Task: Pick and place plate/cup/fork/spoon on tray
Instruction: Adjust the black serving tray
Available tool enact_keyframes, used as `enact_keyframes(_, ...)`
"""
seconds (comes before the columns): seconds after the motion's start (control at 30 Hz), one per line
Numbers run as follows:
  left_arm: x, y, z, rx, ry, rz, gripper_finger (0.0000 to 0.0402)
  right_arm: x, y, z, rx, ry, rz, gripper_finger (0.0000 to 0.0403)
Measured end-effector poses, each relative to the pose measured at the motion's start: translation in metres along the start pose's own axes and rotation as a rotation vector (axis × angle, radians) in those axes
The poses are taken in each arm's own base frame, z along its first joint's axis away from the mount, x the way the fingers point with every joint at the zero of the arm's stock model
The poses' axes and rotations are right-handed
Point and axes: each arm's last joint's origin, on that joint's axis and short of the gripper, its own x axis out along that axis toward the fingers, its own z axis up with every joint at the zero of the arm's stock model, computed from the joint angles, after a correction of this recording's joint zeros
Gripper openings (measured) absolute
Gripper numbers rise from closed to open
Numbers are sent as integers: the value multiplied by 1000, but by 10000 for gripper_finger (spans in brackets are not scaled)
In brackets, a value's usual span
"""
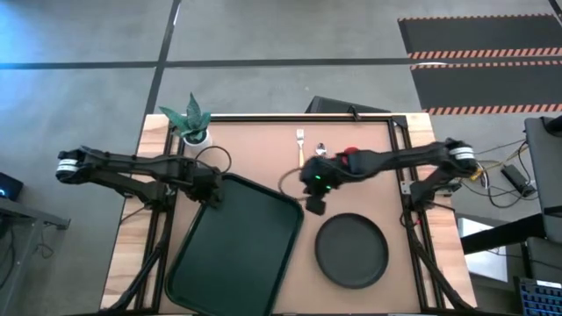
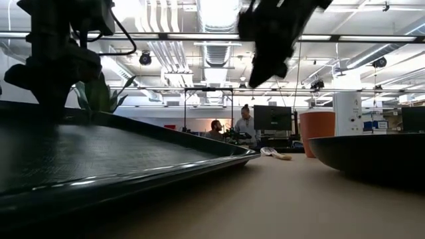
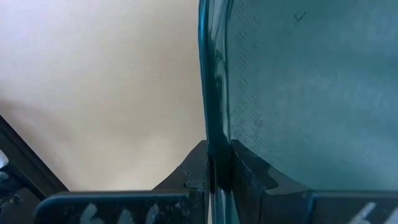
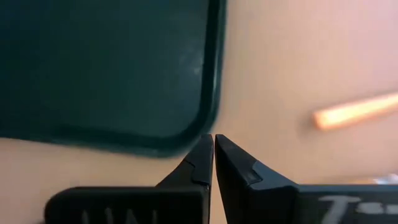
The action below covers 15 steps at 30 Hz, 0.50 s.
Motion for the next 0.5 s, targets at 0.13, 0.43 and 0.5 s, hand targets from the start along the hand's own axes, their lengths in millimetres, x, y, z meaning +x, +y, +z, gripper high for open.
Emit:
enact_keyframes(0.13, -1, 1, 0, 12, -1, -6, 22, 34, -19, 9, 27, 28, 98, 21)
enact_keyframes(0.43, -1, 1, 0, 18, 0, -5, 22, 74, -48, 37, 26, 79, 106, 115)
enact_keyframes(0.5, -1, 0, 0, 18, -1, -5, 22, 81, -51, 43, 14, 80, 135, 136)
